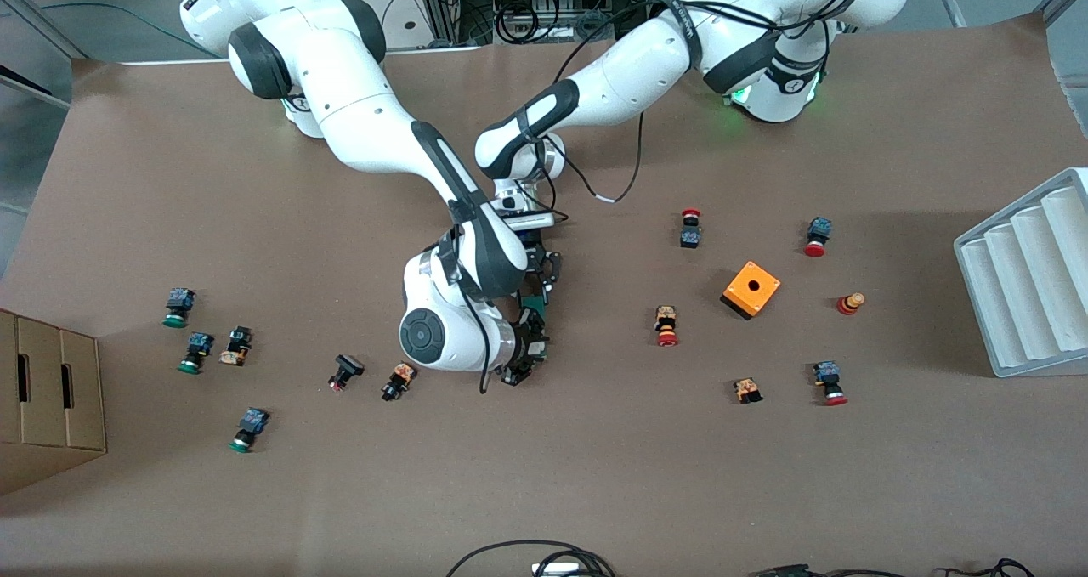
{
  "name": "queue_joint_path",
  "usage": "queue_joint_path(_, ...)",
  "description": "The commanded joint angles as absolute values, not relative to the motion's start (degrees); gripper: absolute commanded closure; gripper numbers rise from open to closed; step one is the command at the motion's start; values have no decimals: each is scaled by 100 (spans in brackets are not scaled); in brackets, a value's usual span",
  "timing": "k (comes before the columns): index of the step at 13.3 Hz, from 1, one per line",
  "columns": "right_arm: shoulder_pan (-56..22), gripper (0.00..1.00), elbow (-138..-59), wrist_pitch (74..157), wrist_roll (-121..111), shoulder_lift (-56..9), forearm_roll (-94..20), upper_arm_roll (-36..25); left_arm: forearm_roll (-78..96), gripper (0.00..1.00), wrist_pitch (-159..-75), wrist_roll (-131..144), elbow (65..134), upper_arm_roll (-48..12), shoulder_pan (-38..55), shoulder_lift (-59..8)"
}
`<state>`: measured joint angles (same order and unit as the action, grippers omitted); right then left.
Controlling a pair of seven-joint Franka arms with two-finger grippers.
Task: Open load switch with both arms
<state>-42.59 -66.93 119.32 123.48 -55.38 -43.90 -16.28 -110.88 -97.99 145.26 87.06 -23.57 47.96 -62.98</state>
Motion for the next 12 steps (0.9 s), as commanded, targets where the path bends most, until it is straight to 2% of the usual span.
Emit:
queue_joint_path(1, -4201, 62, -7136, 11795, 12191, -5151, -4280, -1451, -11074, 49, -9782, 14511, 8596, -2382, 4808, -6390)
queue_joint_path(4, -4184, 64, -7198, 11795, 12155, -5115, -4202, -1398, -11074, 49, -9782, 14511, 8587, -2382, 4808, -6381)
queue_joint_path(5, -4184, 69, -7198, 11795, 12155, -5115, -4184, -1397, -11074, 49, -9782, 14511, 8587, -2382, 4808, -6381)
queue_joint_path(12, -4175, 71, -7453, 11804, 12032, -4957, -4009, -1248, -11074, 49, -9773, 14502, 8596, -2382, 4816, -6363)
